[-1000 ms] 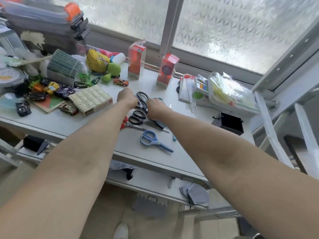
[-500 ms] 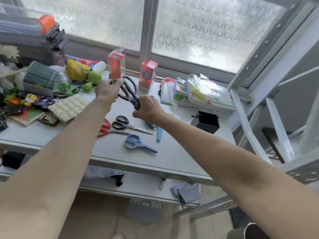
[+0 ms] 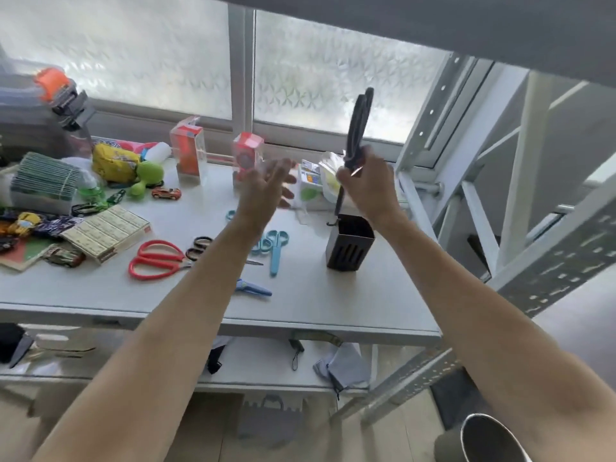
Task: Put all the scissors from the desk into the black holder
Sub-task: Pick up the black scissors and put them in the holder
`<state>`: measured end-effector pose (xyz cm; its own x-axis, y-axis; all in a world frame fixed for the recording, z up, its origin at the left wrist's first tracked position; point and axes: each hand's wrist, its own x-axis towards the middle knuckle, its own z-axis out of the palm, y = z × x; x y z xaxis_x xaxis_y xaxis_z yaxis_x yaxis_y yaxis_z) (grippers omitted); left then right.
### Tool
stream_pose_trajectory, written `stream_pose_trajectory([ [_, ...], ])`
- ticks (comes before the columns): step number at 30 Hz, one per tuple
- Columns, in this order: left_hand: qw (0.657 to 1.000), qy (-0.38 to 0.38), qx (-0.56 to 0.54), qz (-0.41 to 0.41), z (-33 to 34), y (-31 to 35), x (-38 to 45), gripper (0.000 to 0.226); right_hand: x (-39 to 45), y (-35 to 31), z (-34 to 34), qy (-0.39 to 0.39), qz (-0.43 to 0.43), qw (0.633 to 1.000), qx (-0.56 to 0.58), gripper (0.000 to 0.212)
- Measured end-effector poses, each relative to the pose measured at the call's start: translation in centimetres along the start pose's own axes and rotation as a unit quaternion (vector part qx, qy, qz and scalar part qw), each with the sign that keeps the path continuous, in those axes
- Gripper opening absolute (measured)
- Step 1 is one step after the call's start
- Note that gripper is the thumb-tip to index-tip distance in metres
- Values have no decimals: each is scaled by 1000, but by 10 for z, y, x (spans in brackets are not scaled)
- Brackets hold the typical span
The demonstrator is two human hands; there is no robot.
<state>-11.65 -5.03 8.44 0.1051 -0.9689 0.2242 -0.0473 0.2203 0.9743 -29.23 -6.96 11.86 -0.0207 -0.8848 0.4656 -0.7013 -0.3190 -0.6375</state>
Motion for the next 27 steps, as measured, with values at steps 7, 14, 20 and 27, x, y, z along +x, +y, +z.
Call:
stream_pose_trajectory([
  [7, 951, -200, 197, -130, 59, -58, -6, 82, -14, 31, -16, 9, 25, 1000, -17, 20],
  [14, 942, -234, 207, -125, 84, -81, 11, 90, -26, 63, 12, -106, 58, 991, -53, 14],
  [20, 948, -218, 225, -52, 82, -96, 17, 74, -30, 75, 26, -156, 77, 981, -88, 2],
  [27, 953, -215, 205, -58, 81, -99, 18, 78, -27, 76, 25, -199, 64, 974, -92, 8],
])
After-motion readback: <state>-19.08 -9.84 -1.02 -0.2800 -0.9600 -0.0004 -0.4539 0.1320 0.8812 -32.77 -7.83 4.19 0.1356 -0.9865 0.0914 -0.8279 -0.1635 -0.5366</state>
